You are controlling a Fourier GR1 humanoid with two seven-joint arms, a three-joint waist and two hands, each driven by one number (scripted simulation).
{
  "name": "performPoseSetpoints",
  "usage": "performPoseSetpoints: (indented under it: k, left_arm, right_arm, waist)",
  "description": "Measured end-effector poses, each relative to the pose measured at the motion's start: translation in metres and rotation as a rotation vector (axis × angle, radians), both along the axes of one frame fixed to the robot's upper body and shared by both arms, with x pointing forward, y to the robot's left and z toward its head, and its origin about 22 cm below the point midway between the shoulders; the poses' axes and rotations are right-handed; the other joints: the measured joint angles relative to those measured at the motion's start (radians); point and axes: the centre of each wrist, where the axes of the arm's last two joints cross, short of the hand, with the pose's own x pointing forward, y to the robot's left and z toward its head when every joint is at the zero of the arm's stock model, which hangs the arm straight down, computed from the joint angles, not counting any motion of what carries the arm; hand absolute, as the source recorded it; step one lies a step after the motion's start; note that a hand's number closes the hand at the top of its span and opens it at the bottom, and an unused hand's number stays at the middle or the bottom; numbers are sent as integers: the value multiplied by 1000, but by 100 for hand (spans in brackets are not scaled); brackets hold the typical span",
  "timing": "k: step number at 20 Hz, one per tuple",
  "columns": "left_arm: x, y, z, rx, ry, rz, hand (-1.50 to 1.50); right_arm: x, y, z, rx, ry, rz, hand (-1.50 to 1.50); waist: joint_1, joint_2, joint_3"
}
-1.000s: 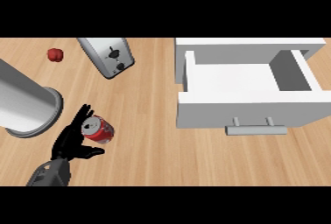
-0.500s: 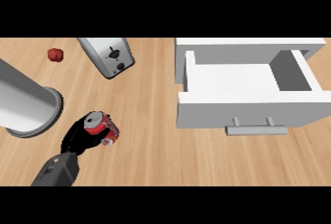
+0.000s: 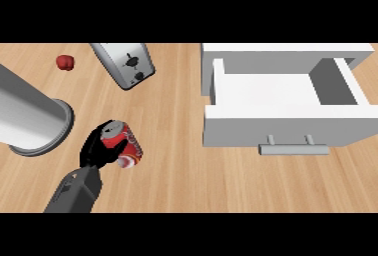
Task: Pick up the can, place it into the drawer and close the drawer
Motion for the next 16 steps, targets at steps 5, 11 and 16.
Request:
performPoseSetpoints:
  k: [5, 11, 16]
  left_arm:
    - [9, -22, 16, -5, -46, 132, 150]
    - [14, -40, 57, 6, -102, 156, 150]
    - [24, -62, 101, 36, -165, 148, 150]
  right_arm:
    - [1, 4, 3, 9, -7, -8, -150]
    - [-4, 3, 5, 1, -7, -12, -150]
    - [-4, 4, 4, 4, -5, -13, -150]
  waist:
    - [2, -1, 0]
    - [2, -2, 0]
    - [1, -1, 0]
